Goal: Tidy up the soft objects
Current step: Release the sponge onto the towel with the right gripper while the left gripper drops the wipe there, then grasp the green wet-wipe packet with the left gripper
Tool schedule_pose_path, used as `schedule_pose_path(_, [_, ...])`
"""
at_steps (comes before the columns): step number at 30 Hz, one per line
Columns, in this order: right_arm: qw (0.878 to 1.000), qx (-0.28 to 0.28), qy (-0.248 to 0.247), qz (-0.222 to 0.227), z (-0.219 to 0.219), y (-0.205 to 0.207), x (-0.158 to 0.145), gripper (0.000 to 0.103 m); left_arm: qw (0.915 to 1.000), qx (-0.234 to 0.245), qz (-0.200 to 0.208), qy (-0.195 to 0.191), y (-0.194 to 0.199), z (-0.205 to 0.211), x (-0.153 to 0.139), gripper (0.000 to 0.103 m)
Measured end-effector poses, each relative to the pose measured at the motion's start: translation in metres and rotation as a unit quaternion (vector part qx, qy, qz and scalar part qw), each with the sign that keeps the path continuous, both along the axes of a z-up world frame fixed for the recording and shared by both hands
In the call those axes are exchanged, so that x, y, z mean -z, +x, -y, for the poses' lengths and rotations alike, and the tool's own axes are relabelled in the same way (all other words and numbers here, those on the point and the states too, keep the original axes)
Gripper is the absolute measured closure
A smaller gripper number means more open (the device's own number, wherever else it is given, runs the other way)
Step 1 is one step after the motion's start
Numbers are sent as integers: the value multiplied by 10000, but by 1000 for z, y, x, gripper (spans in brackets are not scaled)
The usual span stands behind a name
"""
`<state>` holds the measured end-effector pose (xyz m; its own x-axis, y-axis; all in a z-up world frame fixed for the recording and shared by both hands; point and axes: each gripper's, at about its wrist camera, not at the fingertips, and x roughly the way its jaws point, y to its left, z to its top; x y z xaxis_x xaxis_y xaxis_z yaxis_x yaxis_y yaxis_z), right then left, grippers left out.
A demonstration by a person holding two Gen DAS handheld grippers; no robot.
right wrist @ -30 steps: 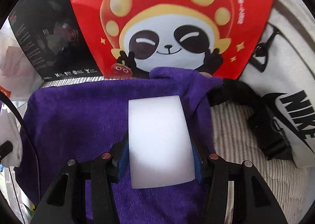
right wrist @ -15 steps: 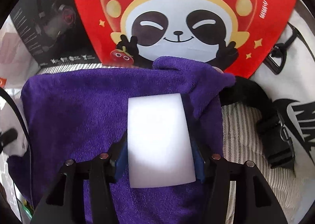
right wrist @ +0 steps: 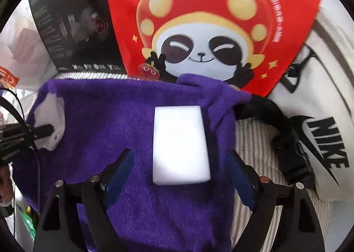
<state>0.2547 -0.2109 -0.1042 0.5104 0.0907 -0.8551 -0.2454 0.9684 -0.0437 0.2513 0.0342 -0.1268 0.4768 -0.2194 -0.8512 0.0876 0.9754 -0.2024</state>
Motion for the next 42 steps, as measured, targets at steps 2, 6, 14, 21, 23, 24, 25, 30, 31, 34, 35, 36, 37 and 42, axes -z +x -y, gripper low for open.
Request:
schedule_pose_path(2, [9999,28,100,82,5,0,-5,19,10000,2,8,28,1,1,0,96])
schedule_pose_path(6, [9995,34,262,200,12,-19,-17,19,10000,23,15,64,1,2,1,94])
schedule_pose_path(14, [9984,37,404,390,12,-56,-41,19,9997,229,20,-129,-12,10,-8,57])
schedule_pose_path(21, [9980,-3,312,545,12,-91,-55,19,9996,177,200,59,-38,21,-31,47])
schedule_pose_path(23, [9979,6,302,566,14,-101,-58,19,9996,151,206,142,-49,23,-37,47])
schedule_pose_path(24, [9980,12,307,560,15,-106,-59,19,9995,149,214,180,-54,24,-39,47])
schedule_pose_path(25, [9980,20,303,558,16,-110,-59,19,9993,149,240,230,-63,26,-42,47])
schedule_pose_path(30, [9977,96,374,556,22,-137,-62,19,9988,112,312,365,-104,22,-50,47])
schedule_pose_path(31, [9977,103,393,551,23,-141,-62,19,9988,104,293,376,-111,21,-49,47])
schedule_pose_path(34, [9977,142,412,512,25,-153,-61,19,9990,62,269,342,-133,18,-48,47])
schedule_pose_path(35, [9977,145,430,497,26,-157,-61,19,9991,70,257,325,-141,18,-47,47])
schedule_pose_path(36, [9977,146,449,494,27,-162,-60,19,9991,82,228,343,-147,18,-46,47])
schedule_pose_path(37, [9976,147,456,498,28,-166,-60,19,9991,91,214,362,-153,19,-45,47])
schedule_pose_path(42, [9973,211,540,441,34,-183,-59,19,9992,4,134,388,-183,22,-32,46])
